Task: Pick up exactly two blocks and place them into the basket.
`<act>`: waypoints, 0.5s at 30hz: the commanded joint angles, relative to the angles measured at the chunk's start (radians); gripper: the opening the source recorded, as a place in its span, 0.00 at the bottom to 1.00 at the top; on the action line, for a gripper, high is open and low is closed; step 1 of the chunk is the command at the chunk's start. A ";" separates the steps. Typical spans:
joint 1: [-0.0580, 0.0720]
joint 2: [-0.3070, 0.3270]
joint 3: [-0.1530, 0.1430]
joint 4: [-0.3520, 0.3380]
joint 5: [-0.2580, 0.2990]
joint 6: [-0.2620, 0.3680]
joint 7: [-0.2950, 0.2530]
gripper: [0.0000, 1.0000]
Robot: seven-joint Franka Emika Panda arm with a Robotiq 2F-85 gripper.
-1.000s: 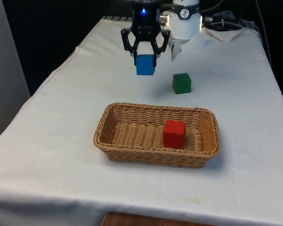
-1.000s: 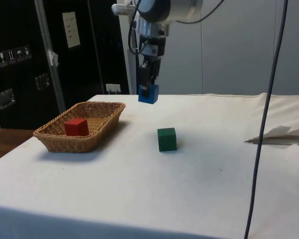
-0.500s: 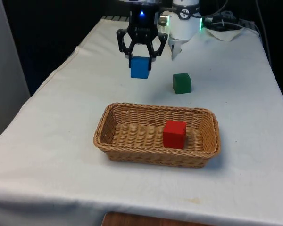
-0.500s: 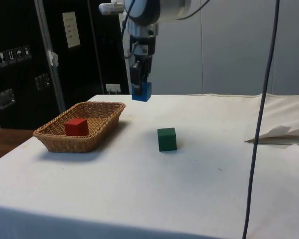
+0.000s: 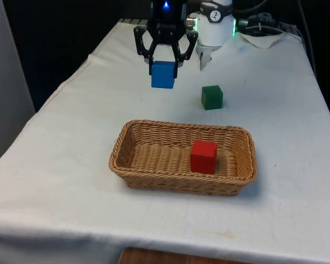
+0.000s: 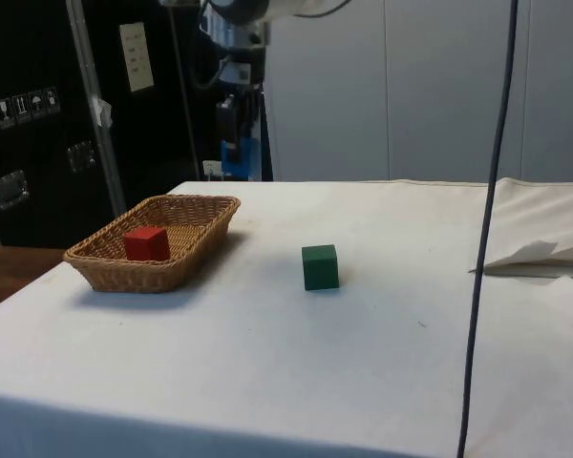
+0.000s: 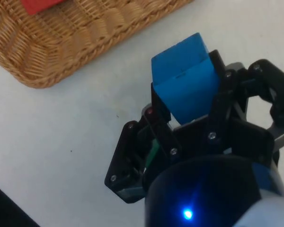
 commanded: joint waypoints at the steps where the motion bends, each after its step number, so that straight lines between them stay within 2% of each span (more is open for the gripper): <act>1: -0.004 0.017 0.002 0.024 -0.001 -0.024 0.008 0.00; 6: -0.018 0.058 0.011 0.080 0.017 -0.060 0.007 0.00; 7: -0.007 0.050 0.001 0.066 0.010 -0.047 0.008 0.00; 8: -0.020 0.068 0.012 0.092 0.022 -0.067 0.007 0.00; 14: -0.031 0.136 0.016 0.168 0.060 -0.105 0.006 0.00; 15: -0.016 0.129 0.002 0.151 0.053 -0.093 0.008 0.00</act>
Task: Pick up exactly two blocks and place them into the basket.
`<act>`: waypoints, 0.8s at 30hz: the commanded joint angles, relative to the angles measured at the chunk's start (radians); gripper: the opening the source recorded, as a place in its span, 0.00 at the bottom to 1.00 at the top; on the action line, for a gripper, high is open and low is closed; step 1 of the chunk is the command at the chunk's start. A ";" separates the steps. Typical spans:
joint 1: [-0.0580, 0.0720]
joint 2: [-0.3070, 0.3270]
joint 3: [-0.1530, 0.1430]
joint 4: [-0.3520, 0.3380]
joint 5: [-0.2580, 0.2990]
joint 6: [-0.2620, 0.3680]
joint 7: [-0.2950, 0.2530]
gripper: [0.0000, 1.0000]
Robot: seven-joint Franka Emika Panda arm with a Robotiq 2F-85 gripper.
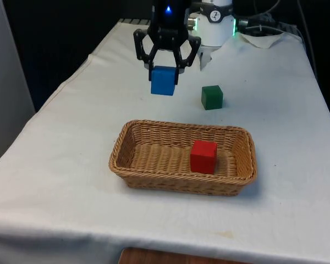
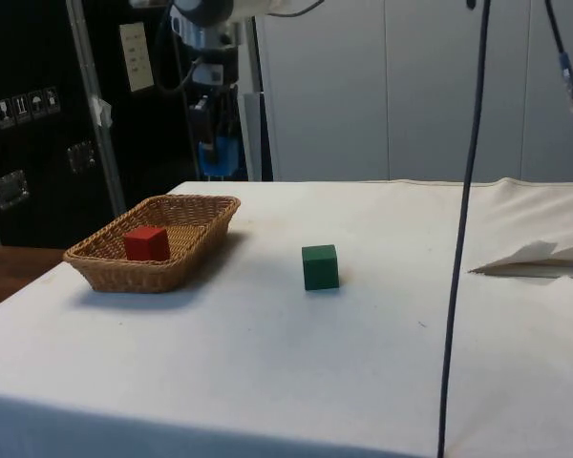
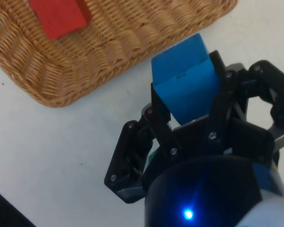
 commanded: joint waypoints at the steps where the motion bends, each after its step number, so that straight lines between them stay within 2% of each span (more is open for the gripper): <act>1: -0.016 0.017 0.014 0.028 0.013 -0.018 -0.002 0.00; 8: -0.029 0.098 0.023 0.107 0.067 -0.046 -0.003 0.00; 9: -0.012 0.091 0.006 0.089 0.061 -0.036 -0.002 0.00; 10: -0.031 0.109 0.025 0.116 0.075 -0.049 -0.003 0.00; 12: -0.039 0.144 0.032 0.145 0.104 -0.055 -0.005 0.00; 18: -0.051 0.228 0.043 0.207 0.174 -0.061 -0.013 0.00; 19: -0.028 0.213 0.024 0.175 0.165 -0.045 -0.013 0.00; 20: -0.053 0.240 0.043 0.216 0.183 -0.062 -0.014 0.00; 24: -0.065 0.285 0.046 0.252 0.221 -0.066 -0.023 0.00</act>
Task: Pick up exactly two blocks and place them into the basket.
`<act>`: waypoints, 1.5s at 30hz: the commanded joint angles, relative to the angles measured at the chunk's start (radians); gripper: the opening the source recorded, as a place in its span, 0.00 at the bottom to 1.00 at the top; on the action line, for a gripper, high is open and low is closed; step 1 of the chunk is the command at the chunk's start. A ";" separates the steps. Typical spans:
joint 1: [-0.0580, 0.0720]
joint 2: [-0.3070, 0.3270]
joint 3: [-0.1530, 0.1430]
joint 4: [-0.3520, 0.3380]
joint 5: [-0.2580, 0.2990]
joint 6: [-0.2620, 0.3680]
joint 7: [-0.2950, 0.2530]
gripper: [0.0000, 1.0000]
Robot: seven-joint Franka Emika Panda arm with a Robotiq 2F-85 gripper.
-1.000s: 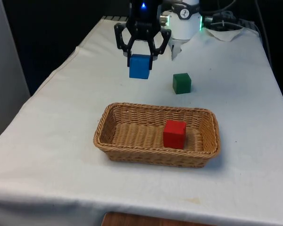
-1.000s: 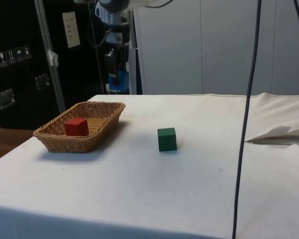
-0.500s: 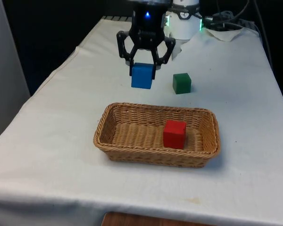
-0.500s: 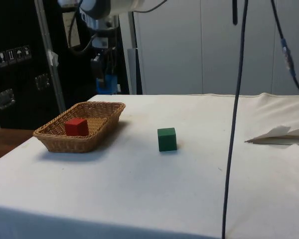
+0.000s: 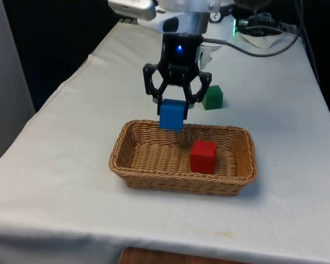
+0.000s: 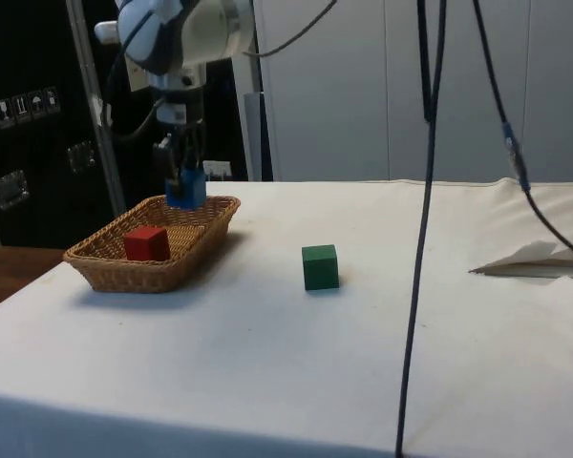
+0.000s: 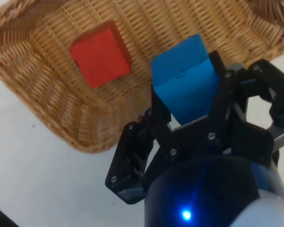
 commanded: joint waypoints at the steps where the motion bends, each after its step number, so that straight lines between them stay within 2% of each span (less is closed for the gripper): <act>1: -0.030 0.023 0.019 0.040 0.017 -0.018 -0.005 0.00; 2: -0.034 0.036 0.020 0.049 0.030 -0.020 -0.010 0.00; 3: -0.007 0.024 0.000 0.017 0.025 -0.005 -0.008 0.00; 4: -0.040 0.059 0.019 0.066 0.056 -0.024 -0.020 0.00; 8: -0.055 0.103 0.016 0.092 0.111 -0.026 -0.050 0.00; 9: -0.064 0.125 0.014 0.101 0.141 -0.027 -0.070 0.00; 11: -0.071 0.145 0.010 0.111 0.167 -0.031 -0.086 0.00; 12: -0.056 0.147 -0.002 0.101 0.172 -0.021 -0.084 0.00; 13: -0.076 0.156 0.009 0.117 0.181 -0.033 -0.094 0.00; 16: -0.085 0.184 0.005 0.130 0.217 -0.040 -0.116 0.00; 20: -0.076 0.202 -0.004 0.127 0.247 -0.037 -0.128 0.00; 22: -0.079 0.199 -0.002 0.130 0.247 -0.044 -0.129 0.00; 29: -0.075 0.197 -0.006 0.127 0.246 -0.042 -0.128 0.01; 30: -0.074 0.196 -0.007 0.127 0.246 -0.042 -0.128 0.15; 33: -0.073 0.196 -0.008 0.126 0.246 -0.041 -0.128 0.45; 34: -0.073 0.196 -0.009 0.126 0.246 -0.041 -0.128 0.60; 36: -0.072 0.196 -0.009 0.126 0.246 -0.041 -0.128 0.80; 37: -0.072 0.199 -0.009 0.127 0.247 -0.037 -0.128 0.98; 45: -0.071 0.196 -0.011 0.126 0.246 -0.041 -0.128 1.00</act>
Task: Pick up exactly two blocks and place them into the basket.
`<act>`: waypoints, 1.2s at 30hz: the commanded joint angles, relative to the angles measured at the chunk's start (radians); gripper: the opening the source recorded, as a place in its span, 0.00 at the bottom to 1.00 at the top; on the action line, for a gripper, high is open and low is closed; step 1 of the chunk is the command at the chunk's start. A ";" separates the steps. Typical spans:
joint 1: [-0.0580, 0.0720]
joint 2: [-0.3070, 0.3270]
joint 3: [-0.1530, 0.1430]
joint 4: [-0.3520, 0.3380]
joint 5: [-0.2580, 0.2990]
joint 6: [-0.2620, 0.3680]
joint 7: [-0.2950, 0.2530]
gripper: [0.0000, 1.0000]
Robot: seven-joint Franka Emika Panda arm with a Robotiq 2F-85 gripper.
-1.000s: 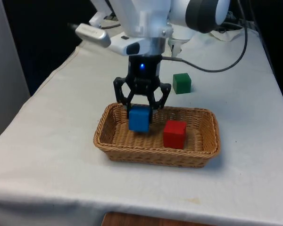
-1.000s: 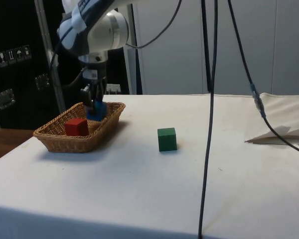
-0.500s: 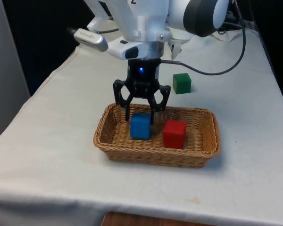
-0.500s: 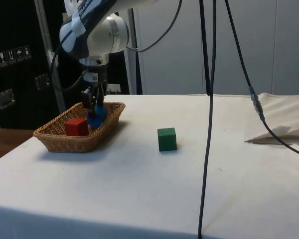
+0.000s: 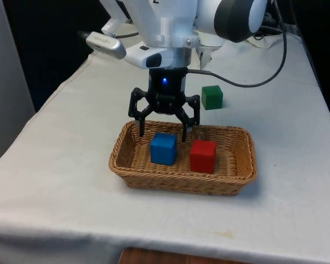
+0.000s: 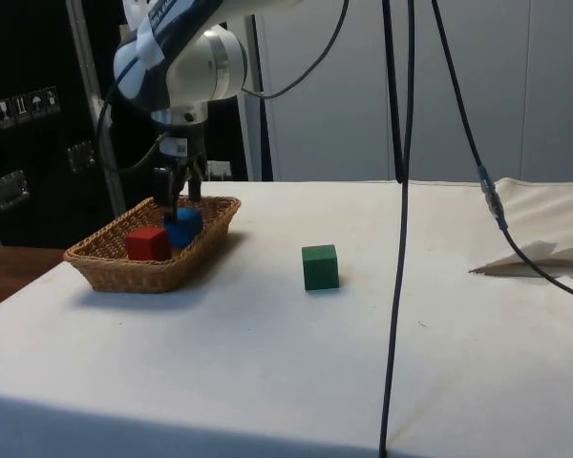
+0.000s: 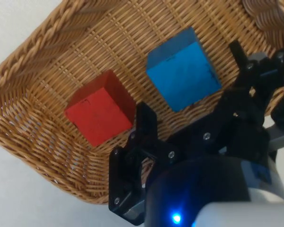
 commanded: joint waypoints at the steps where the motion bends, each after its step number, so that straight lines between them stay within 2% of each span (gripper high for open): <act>1: 0.000 0.000 -0.001 0.000 0.000 0.000 0.000 1.00; 2: 0.007 -0.015 -0.009 -0.010 -0.004 -0.010 0.002 1.00; 3: 0.007 -0.015 -0.009 -0.010 -0.004 -0.010 0.002 1.00; 4: 0.017 -0.028 -0.022 -0.022 -0.007 -0.017 0.006 1.00; 8: 0.038 -0.055 -0.044 -0.048 -0.008 -0.031 0.009 1.00; 9: 0.028 -0.047 -0.036 -0.036 -0.002 -0.030 0.005 1.00; 10: 0.050 -0.074 -0.054 -0.065 -0.011 -0.035 0.010 1.00; 15: 0.080 -0.129 -0.070 -0.112 -0.032 -0.034 0.018 1.00; 16: 0.093 -0.153 -0.075 -0.130 -0.044 -0.033 0.024 1.00; 17: 0.099 -0.165 -0.078 -0.139 -0.051 -0.032 0.027 1.00; 18: 0.074 -0.141 -0.061 -0.113 -0.037 -0.033 0.017 1.00; 19: 0.099 -0.165 -0.078 -0.139 -0.051 -0.032 0.027 1.00; 21: 0.118 -0.202 -0.084 -0.165 -0.074 -0.030 0.037 1.00; 27: 0.153 -0.279 -0.085 -0.210 -0.139 -0.024 0.073 1.00; 28: 0.132 -0.272 -0.070 -0.191 -0.134 -0.032 0.067 1.00; 29: 0.158 -0.289 -0.085 -0.215 -0.148 -0.024 0.079 1.00; 32: 0.172 -0.317 -0.085 -0.231 -0.173 -0.022 0.095 1.00; 33: 0.182 -0.335 -0.086 -0.242 -0.189 -0.021 0.105 1.00; 35: 0.186 -0.343 -0.087 -0.247 -0.196 -0.020 0.110 1.00; 36: 0.196 -0.361 -0.089 -0.257 -0.211 -0.020 0.120 1.00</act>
